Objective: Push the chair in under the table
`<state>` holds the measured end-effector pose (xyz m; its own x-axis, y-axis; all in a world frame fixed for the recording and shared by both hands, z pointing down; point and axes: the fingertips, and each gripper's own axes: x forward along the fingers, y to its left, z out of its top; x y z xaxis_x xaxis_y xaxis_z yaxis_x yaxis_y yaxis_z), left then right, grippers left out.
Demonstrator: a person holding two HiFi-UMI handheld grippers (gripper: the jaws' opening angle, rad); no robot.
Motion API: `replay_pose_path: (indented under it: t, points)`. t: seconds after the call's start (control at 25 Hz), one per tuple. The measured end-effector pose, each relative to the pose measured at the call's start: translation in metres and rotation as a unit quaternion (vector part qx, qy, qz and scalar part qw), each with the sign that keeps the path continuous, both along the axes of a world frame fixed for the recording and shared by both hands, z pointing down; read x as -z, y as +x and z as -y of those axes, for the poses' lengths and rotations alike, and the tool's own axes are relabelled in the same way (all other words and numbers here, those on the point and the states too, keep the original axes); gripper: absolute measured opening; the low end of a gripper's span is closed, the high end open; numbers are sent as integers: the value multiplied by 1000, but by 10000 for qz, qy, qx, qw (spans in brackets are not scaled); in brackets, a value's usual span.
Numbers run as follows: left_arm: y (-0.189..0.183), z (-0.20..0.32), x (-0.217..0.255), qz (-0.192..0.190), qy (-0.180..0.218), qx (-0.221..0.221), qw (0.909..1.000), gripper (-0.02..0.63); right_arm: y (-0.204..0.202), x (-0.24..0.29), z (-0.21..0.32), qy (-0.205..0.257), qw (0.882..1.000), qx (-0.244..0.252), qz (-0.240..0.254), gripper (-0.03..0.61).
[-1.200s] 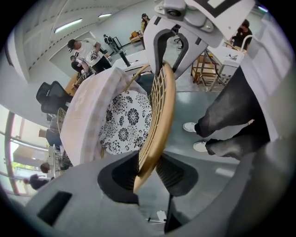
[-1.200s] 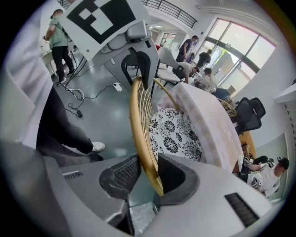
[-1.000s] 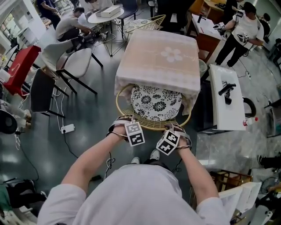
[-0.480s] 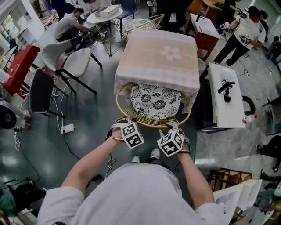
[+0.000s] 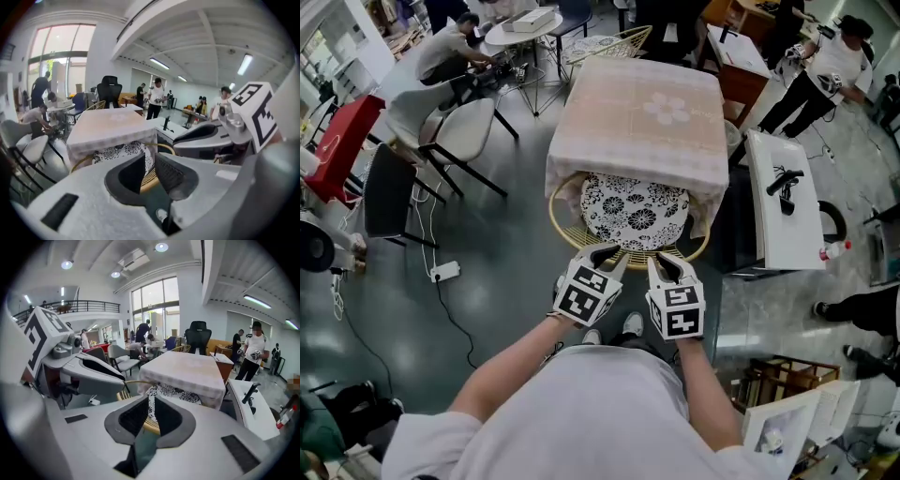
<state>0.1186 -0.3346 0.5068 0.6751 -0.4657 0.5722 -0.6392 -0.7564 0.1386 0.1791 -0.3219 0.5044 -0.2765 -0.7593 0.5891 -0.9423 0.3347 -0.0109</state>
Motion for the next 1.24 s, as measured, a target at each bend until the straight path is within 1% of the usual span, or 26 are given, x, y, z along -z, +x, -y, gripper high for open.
replay_pose_path:
  t: [0.08,0.16,0.28,0.36,0.52,0.68,1.24]
  points:
    - [2,2,16,-341,2,271,9991,35,0,15,1,153,9995,-149,232,28]
    - [3,2,29,-502,96,449,9977,6,-1,28,1,295,9983,-257,439,13]
    - [5,3,45,-635,263,604,9958,6,-3,44,2,444,9960,-344,693,3]
    - [6,5,51,-674,347,710,9946,6,-6,50,4,519,9951,-364,753,3]
    - [8,5,56,-715,435,832,9930,6,-8,53,5,598,9950,-328,725,3]
    - [8,5,57,-650,481,833,9932,5,-12,56,7,642,9945,-323,767,3]
    - [4,10,56,-708,503,883,9923,5,-22,58,13,678,9938,-265,843,3]
